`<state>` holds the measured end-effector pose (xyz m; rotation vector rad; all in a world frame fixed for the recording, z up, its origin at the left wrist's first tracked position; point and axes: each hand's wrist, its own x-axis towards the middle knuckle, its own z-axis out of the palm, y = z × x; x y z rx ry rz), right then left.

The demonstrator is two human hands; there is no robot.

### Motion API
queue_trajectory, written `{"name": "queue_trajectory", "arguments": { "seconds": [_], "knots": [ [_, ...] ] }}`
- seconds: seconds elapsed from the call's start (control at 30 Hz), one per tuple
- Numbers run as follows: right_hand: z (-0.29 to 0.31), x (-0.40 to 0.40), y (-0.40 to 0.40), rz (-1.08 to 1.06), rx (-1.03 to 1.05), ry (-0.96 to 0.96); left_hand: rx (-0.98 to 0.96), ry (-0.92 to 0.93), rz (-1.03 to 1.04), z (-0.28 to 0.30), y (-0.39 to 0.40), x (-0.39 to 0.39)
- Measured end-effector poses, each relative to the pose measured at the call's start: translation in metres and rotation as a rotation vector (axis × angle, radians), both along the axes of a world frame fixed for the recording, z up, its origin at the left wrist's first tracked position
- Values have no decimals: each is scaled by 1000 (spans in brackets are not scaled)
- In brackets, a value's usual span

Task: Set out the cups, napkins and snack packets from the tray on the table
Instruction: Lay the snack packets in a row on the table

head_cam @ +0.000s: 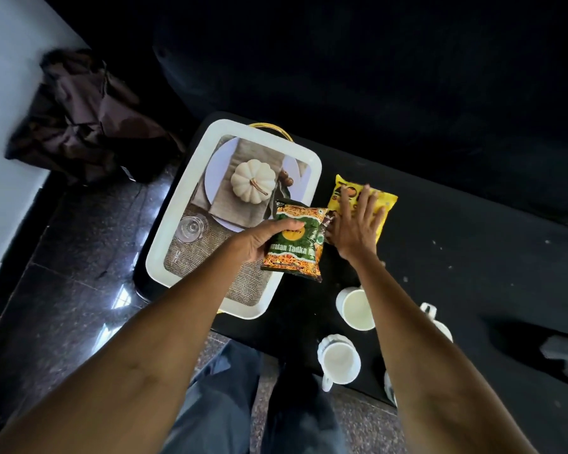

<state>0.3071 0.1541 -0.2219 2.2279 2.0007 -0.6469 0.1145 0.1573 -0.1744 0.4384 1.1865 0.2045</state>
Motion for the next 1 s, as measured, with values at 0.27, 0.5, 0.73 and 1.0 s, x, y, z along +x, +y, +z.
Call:
{"name": "queue_trajectory", "arguments": {
  "seconds": [0.27,0.5,0.73,1.0],
  "knots": [
    [2,-3,-7,-5,-57,2,40,-1,-42,4,2,0],
    [44,17,-14,-307,413,324,36,-43,7,7,6,16],
    [71,37,-29,-514,268,778,169,-82,178,14,0,98],
    [77,111,-36,-609,3,1047,197,-82,219,14,-9,170]
  ]
}}
